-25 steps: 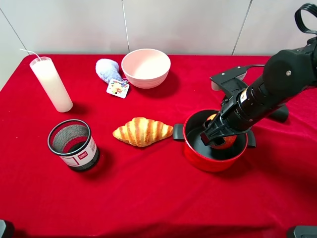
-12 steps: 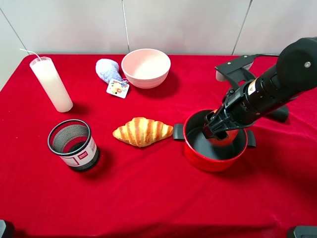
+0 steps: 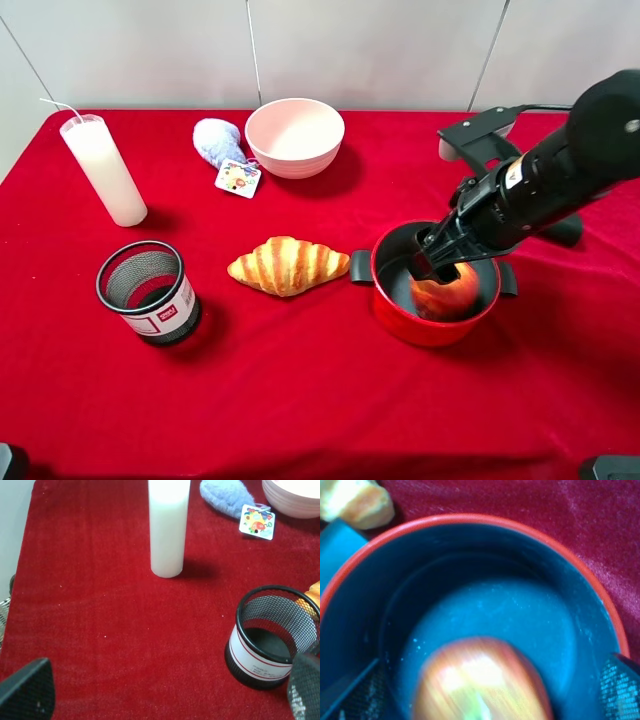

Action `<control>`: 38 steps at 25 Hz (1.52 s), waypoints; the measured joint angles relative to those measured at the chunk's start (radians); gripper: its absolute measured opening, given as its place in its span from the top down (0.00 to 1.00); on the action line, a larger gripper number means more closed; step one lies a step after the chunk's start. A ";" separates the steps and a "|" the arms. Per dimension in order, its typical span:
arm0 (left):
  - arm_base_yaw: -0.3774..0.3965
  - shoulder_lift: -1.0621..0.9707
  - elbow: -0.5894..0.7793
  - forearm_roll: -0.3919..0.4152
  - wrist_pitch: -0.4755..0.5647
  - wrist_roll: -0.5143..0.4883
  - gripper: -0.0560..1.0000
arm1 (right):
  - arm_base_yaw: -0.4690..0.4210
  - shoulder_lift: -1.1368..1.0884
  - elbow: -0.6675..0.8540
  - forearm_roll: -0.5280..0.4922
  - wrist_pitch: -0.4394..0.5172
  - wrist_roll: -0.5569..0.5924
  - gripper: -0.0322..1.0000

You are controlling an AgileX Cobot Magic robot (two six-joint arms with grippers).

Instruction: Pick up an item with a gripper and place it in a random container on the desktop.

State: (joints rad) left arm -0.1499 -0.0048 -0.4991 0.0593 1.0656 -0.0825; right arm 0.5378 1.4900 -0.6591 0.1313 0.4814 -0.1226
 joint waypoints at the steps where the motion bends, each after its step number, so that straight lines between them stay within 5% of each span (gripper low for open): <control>1: 0.000 0.000 0.000 0.000 0.000 0.000 0.09 | 0.000 -0.016 0.000 0.000 0.009 0.000 0.33; 26: 0.000 0.000 0.000 0.000 0.000 0.000 0.09 | 0.000 -0.936 0.001 -0.113 0.658 -0.046 0.30; 38: 0.000 0.000 0.000 0.000 0.000 0.000 0.09 | 0.000 -1.294 0.011 -0.096 0.735 -0.046 0.30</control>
State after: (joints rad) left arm -0.1499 -0.0048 -0.4991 0.0593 1.0656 -0.0825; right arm 0.5378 0.1958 -0.6480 0.0358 1.2164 -0.1685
